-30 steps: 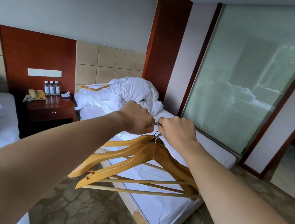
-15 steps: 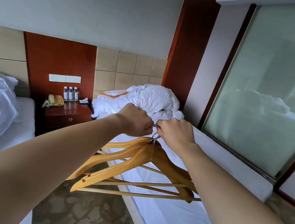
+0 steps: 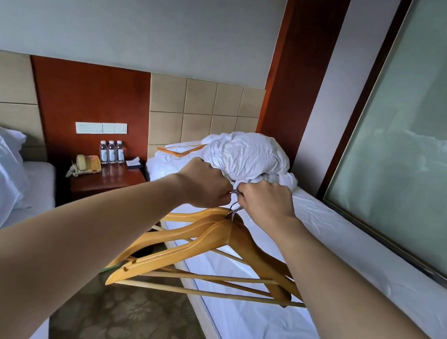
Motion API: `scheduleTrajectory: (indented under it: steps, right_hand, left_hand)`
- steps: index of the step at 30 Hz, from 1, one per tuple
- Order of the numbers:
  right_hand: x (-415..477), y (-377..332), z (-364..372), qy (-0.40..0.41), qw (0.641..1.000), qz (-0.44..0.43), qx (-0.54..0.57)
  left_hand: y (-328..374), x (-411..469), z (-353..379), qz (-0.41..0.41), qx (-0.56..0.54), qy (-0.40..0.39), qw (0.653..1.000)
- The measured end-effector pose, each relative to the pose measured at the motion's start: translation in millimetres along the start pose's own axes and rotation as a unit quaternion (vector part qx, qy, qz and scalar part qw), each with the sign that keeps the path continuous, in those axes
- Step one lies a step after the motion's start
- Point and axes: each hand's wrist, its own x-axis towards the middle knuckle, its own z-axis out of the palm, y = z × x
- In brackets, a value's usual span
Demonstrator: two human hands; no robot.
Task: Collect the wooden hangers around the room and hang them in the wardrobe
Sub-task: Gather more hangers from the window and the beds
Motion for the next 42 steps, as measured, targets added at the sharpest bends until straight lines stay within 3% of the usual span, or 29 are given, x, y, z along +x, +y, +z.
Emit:
scheduleTrajectory:
  steps: [13,18,28,30,35,42]
  right_hand:
    - [124.8,52.8,129.2,-0.014,0.999,-0.023,0.032]
    - [181.4,93.2,181.1,-0.081,0.996,-0.017,0.031]
    - [247.8,142.3,282.0,-0.116,0.993,0.014,0.034]
    - [254.8,151.4,302.2,-0.103,0.994,0.026,0.025]
    - [265.0,171.4,351.6,-0.173,0.982,0.065,0.034]
    - [258.1,191.8,406.6,-0.261,0.950,0.168,0.032]
  left_hand:
    - [-53.2,137.9,110.2,-0.007,-0.013,-0.017,1.000]
    - [-75.5,217.3,150.3,0.005,-0.009,-0.036,0.999]
    - [-96.9,331.1,240.5,0.051,-0.039,-0.045,0.997]
    - [-97.6,352.7,263.2,0.073,-0.047,-0.046,0.995]
    - [-89.2,403.4,304.7,0.144,-0.069,-0.088,0.983]
    - [-62.8,462.8,360.1,0.259,-0.097,-0.079,0.958]
